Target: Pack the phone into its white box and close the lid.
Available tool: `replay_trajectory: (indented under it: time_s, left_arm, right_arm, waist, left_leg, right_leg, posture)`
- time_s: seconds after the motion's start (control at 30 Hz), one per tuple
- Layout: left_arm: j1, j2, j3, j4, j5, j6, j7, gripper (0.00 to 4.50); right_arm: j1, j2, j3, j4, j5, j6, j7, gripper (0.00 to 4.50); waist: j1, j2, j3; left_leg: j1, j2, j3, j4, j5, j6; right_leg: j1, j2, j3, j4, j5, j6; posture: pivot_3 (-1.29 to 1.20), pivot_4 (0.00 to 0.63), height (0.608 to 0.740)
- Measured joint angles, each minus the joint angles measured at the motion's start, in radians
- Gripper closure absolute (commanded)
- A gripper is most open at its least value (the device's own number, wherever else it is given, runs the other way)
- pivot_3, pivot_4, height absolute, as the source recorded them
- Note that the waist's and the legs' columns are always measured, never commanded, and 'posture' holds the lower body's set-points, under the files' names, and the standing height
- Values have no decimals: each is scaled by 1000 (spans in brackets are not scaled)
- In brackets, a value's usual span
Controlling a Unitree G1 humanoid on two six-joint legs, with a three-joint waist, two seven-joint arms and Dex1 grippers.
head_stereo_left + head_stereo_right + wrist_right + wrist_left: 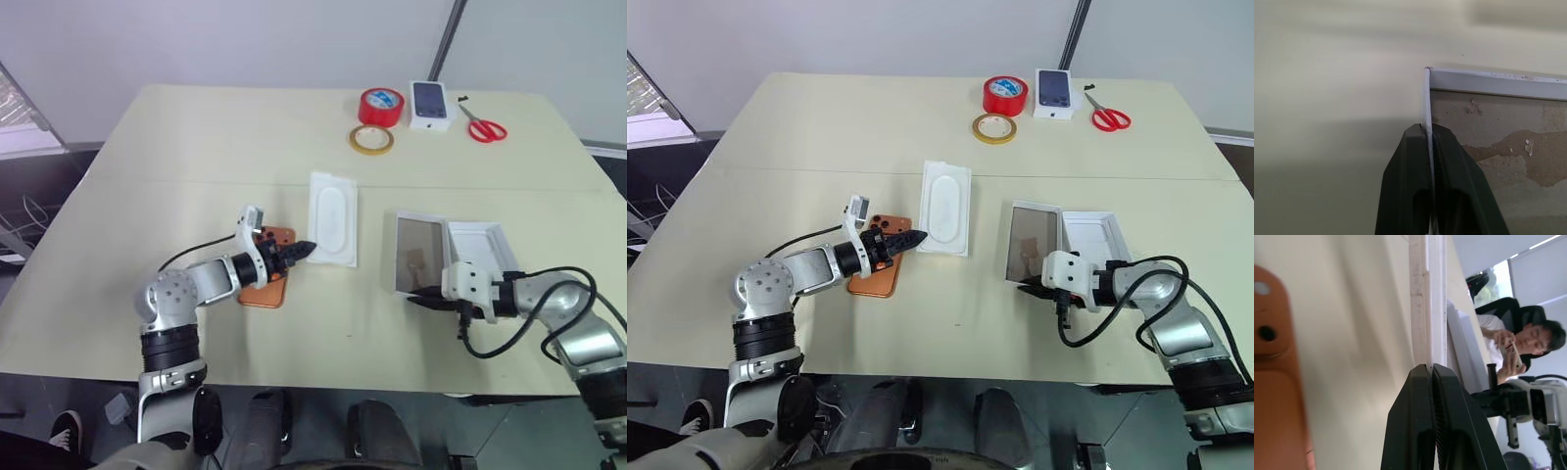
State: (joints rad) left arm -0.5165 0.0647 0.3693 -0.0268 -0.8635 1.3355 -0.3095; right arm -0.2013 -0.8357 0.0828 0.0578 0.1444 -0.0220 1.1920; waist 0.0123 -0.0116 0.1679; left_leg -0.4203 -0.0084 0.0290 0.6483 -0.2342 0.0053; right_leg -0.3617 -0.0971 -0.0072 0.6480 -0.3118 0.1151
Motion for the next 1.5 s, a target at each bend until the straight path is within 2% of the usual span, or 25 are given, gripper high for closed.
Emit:
replay_trajectory:
  time_s: [0.1,0.27,0.4,0.5,0.53,0.7,0.83,0.97,1.1,1.33,1.43,1.5]
  left_arm:
    - [-4,-53,32,-14,-28,-37,36,4500]
    - [-4,-30,28,-23,-64,15,57,4500]
    - [10,-60,17,-24,-74,33,88,4500]
    - [13,-80,22,-24,-96,43,110,4500]
    - [13,-84,20,-25,-98,44,117,4500]
    - [34,-100,4,-60,-109,45,143,4500]
    - [61,-117,6,-79,-132,57,169,4500]
    - [103,-125,-2,-99,-158,105,184,4500]
    - [113,-101,-25,-93,-175,168,181,4500]
    - [112,-90,-62,-77,-170,143,169,4500]
    - [112,-97,-74,-56,-169,133,163,3530]
    - [112,-102,-72,-46,-170,121,163,2636]
  right_arm:
    - [-12,39,32,-31,9,29,6,4473]
    - [-25,98,87,-90,2,47,-6,4473]
    - [-45,141,136,-133,-2,71,-20,4473]
    - [-51,141,135,-145,27,150,-25,3640]
    - [-51,141,134,-150,38,175,-25,3230]
    - [-31,109,79,-192,48,187,-50,607]
    - [26,22,-46,-225,103,206,-44,607]
    - [68,-51,-145,-174,110,182,-43,607]
    - [75,-61,-169,-100,96,143,-45,607]
    - [50,-56,-168,-92,92,122,-60,607]
    - [43,-55,-166,-92,90,117,-68,548]
    - [38,-47,-166,-92,94,123,-73,548]
  waist:
    - [-2,0,0]
    - [-2,-1,0]
    - [2,-1,1]
    - [2,-2,1]
    - [1,-2,1]
    - [2,-2,1]
    - [2,-3,2]
    - [1,-3,2]
    - [-1,-3,2]
    - [1,-2,2]
    - [2,-2,2]
    - [1,-3,2]
  left_leg:
    - [0,0,0,0,0,0]
    - [0,0,0,0,0,0]
    - [-2,-1,0,0,0,0]
    - [-2,-1,-1,1,0,0]
    - [-2,-1,-1,1,0,0]
    - [-5,-1,-1,0,0,0]
    - [-5,-1,-1,1,-1,2]
    - [-5,0,-1,0,-3,4]
    - [-5,0,-1,0,-2,4]
    - [-5,0,-1,1,0,1]
    - [-5,0,-1,1,0,0]
    - [-5,0,-1,1,0,0]
  right_leg:
    - [0,0,0,0,0,0]
    - [-1,1,0,0,0,0]
    - [-1,0,-1,0,0,0]
    - [-1,0,-1,0,0,0]
    - [-1,0,0,0,0,0]
    - [-5,0,0,0,0,0]
    - [-4,-1,0,0,0,0]
    - [-4,0,0,0,0,0]
    - [-5,0,0,0,0,0]
    - [-4,0,0,0,0,0]
    - [-4,0,-1,0,0,0]
    - [-4,0,-1,0,0,0]
  posture:
    - [0,150,728]
    - [0,150,728]
    - [0,150,728]
    - [0,150,728]
    - [0,150,728]
    - [0,150,728]
    - [0,150,728]
    - [0,150,728]
    - [0,150,728]
    - [0,150,728]
    - [0,150,728]
    - [0,150,728]
